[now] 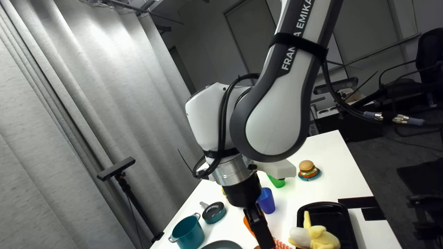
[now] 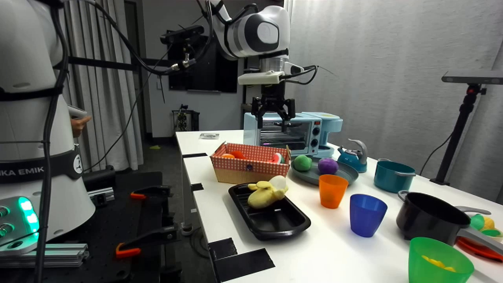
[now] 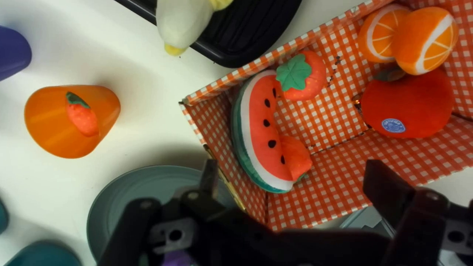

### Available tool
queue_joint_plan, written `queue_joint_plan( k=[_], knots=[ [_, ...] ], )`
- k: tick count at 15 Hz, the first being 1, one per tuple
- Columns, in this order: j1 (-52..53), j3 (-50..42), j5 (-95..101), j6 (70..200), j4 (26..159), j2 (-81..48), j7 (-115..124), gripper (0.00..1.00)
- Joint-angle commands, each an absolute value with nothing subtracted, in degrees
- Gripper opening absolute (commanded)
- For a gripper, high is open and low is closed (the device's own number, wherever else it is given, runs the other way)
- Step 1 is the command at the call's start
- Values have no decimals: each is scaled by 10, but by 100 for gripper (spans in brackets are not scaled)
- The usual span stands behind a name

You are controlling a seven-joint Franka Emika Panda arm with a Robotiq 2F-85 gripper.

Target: Take the banana, watermelon and peach plushies from the box one at a time and put them on the black plate

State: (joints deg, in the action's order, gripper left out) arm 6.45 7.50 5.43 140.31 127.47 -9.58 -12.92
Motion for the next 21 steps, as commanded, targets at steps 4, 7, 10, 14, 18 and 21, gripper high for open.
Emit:
queue_joint_plan(
  k=[4, 7, 10, 14, 18, 21],
  knots=[
    [71, 76, 64, 1412, 1245, -142, -125, 100],
    [71, 74, 64, 1420, 1241, -160, -116, 100],
    [71, 72, 66, 1429, 1236, -179, -110, 100],
    [73, 69, 69, 1445, 1224, -205, -109, 100],
    [72, 67, 67, 1454, 1210, -231, -106, 100],
    [70, 63, 67, 1459, 1202, -248, -105, 100]
  ],
)
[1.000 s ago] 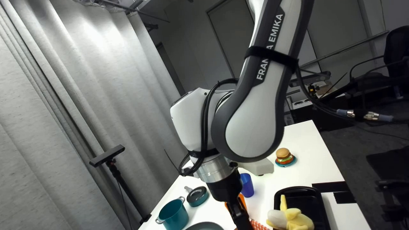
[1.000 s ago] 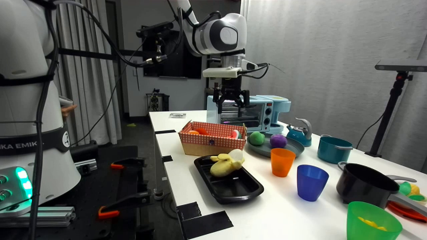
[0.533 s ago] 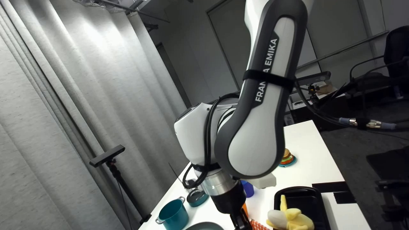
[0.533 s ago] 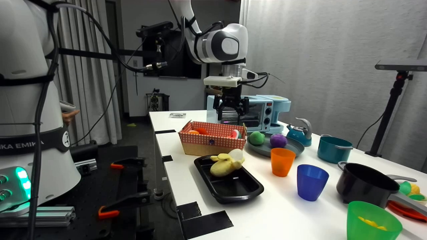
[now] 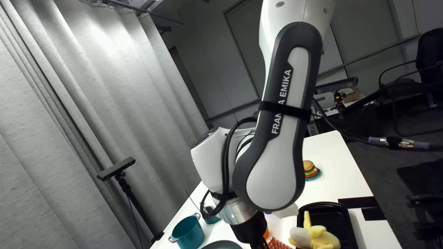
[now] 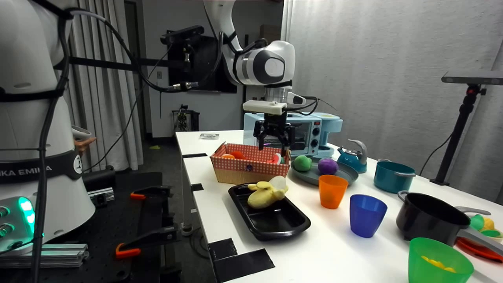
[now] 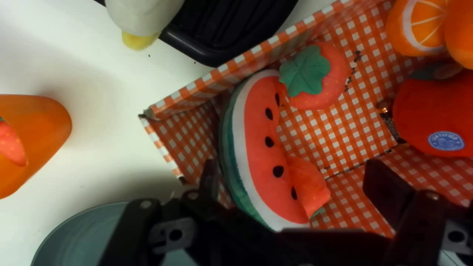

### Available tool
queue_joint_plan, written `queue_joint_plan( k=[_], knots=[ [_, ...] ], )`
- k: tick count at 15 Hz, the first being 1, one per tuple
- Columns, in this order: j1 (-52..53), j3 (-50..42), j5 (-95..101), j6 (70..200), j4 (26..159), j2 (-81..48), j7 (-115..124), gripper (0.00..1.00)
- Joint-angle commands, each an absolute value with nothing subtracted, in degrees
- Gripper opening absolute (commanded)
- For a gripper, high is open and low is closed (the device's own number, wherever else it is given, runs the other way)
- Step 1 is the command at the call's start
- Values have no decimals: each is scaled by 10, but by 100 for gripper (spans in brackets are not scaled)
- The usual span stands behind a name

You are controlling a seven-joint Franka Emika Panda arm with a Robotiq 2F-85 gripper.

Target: Take the banana, watermelon and peach plushies from the box one at a time and put them on the black plate

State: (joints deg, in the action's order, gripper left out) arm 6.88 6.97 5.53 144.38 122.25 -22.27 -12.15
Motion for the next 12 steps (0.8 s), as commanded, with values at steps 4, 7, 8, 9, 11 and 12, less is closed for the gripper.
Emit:
queue_joint_plan(
  k=[4, 7, 8, 9, 11, 12],
  knots=[
    [70, 59, 66, 1464, 1193, -268, -103, 100],
    [71, 57, 66, 1466, 1190, -279, -99, 100],
    [71, 57, 65, 1466, 1188, -284, -98, 100],
    [71, 58, 64, 1466, 1186, -287, -97, 100],
    [72, 59, 62, 1465, 1183, -294, -94, 100],
    [72, 59, 61, 1464, 1181, -298, -93, 100]
  ],
)
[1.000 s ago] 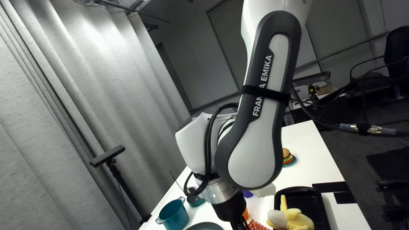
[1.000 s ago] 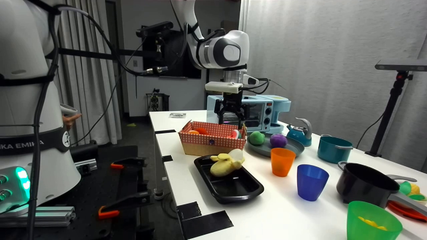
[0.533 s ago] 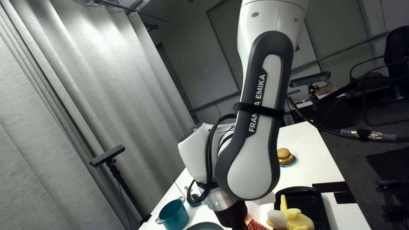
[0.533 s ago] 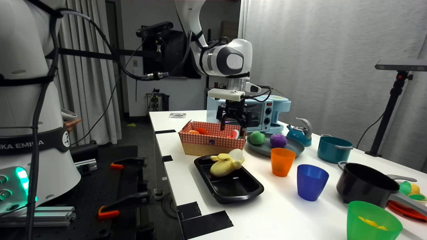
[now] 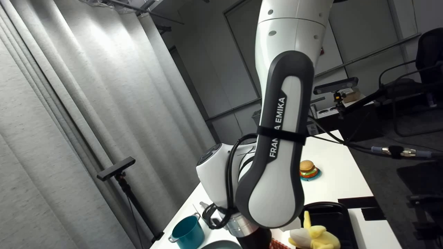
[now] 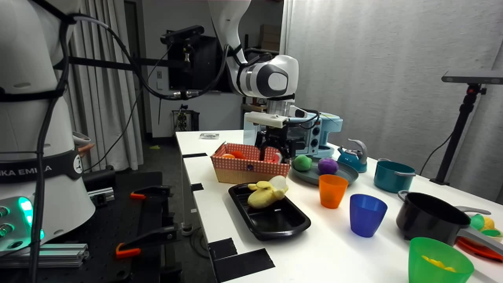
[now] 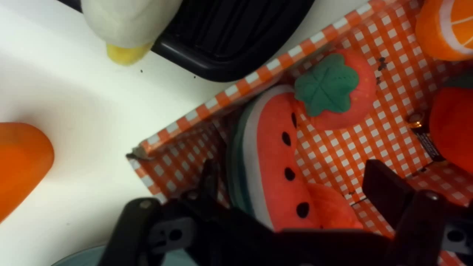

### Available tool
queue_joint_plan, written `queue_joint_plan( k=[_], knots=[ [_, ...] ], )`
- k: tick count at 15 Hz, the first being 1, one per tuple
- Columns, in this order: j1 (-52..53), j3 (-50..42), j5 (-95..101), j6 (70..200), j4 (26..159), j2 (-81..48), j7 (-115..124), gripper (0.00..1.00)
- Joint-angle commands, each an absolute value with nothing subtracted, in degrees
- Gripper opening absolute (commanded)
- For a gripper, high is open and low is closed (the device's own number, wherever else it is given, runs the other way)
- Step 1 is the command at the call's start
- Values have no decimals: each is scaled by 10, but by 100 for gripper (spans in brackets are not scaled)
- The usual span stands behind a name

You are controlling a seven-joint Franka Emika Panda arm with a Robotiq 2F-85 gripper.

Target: Take the banana, watermelon and peach plushies from the box one at a time and put them on the black plate

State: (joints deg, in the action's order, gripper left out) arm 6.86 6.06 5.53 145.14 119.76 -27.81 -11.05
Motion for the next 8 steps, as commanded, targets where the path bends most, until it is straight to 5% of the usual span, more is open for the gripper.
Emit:
queue_joint_plan(
  k=[1, 5, 8],
  knots=[
    [72, 60, 61, 1464, 1180, -301, -92, 100],
    [73, 59, 61, 1463, 1177, -307, -87, 100],
    [72, 59, 60, 1464, 1175, -310, -85, 71]
  ],
)
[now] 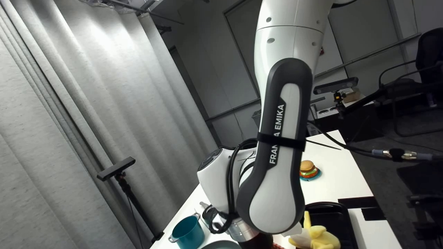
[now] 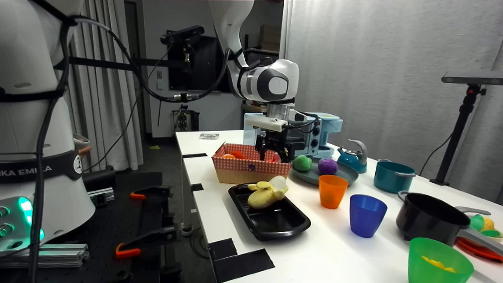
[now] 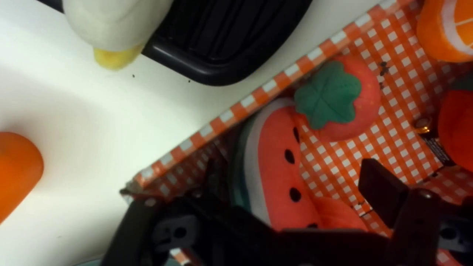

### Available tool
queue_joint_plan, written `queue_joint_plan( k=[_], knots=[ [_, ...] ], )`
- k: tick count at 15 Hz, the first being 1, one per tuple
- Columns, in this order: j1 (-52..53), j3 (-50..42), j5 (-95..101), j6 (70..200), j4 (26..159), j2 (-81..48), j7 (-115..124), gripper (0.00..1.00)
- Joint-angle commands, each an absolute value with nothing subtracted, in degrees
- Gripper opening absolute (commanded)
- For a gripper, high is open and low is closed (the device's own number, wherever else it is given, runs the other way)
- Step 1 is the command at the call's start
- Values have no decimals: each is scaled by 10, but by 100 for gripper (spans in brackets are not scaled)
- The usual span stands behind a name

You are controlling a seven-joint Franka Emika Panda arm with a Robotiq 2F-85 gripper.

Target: Take the banana, watermelon and peach plushies from the box one at a time and put them on the black plate

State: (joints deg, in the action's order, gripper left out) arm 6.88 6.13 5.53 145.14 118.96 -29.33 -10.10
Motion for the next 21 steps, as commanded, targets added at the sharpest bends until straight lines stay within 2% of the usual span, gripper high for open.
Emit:
queue_joint_plan(
  k=[1, 9, 10, 21],
  knots=[
    [72, 59, 60, 1465, 1174, -312, -86, 69],
    [62, 56, 50, 1474, 1174, -307, -83, 6],
    [61, 55, 49, 1474, 1175, -307, -81, 2],
    [62, 62, 42, 1461, 1265, -187, -57, 1]
  ],
)
